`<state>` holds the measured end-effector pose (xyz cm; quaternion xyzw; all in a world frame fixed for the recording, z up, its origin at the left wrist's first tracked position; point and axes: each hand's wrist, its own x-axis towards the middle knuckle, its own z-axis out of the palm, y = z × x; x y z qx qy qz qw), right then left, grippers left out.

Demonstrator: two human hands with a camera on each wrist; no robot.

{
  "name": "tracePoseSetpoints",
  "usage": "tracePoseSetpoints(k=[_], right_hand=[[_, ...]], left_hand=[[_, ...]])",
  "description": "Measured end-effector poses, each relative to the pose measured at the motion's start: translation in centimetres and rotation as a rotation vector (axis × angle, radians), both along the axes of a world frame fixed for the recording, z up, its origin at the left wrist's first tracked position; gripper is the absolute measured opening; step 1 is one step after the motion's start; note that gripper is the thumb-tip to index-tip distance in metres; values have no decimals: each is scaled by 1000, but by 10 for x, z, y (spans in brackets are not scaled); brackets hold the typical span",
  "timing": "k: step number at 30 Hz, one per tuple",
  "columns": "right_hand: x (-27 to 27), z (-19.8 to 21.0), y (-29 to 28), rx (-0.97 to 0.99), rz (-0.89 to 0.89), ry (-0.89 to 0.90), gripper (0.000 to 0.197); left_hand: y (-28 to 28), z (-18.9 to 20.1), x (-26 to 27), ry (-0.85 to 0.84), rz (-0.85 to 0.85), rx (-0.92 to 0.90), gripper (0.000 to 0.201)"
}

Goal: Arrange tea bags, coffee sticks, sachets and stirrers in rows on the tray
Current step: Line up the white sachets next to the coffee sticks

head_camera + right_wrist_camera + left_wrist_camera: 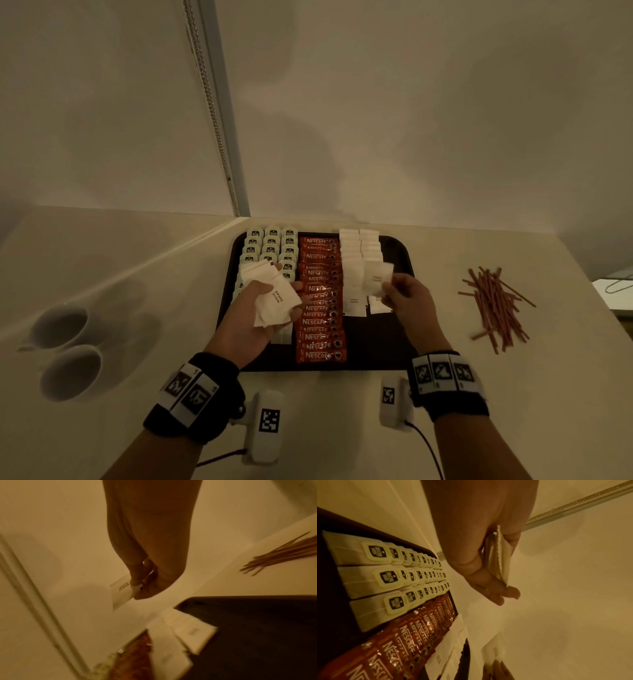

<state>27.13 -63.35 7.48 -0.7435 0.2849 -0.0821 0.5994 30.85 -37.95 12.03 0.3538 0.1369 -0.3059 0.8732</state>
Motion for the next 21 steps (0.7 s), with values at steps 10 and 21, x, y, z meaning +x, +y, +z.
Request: tracePoseSetpoints(k=[10,21], right_hand=[[4,-68,0,-114,56,343,13],[15,-72,15,-277,-7,343,20]], left_hand=[[6,-8,2,-4,82,36,30],[7,-5,3,40,126,72,25]])
